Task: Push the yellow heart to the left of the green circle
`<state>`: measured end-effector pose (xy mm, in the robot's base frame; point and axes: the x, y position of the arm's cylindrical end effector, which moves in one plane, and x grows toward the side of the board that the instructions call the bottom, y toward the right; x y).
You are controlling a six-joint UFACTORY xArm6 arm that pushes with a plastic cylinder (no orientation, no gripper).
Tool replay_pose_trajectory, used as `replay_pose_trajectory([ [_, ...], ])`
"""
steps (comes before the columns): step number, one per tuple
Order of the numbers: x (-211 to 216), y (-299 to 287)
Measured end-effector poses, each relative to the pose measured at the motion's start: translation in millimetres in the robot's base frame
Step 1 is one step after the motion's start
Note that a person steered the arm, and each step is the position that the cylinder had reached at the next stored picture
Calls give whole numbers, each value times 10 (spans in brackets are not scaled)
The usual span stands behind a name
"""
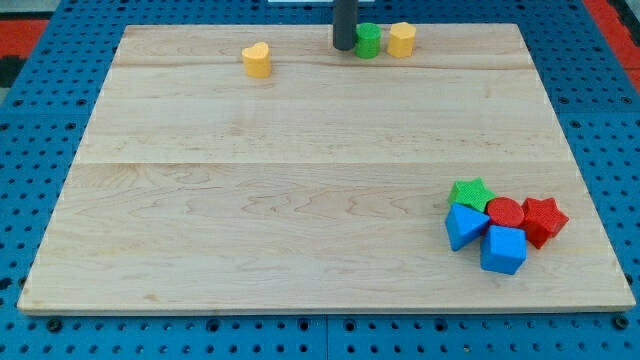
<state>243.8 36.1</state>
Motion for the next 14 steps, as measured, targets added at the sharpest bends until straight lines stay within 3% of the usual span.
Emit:
replay_pose_trajectory([
  [2,123,-66],
  [4,551,-941],
  [5,175,-1509],
  [6,17,-1237],
  [7,11,-1570],
  [8,-373,-1716],
  [10,12,-458],
  [11,91,-179],
  [13,-31,-422],
  [14,-115,-199],
])
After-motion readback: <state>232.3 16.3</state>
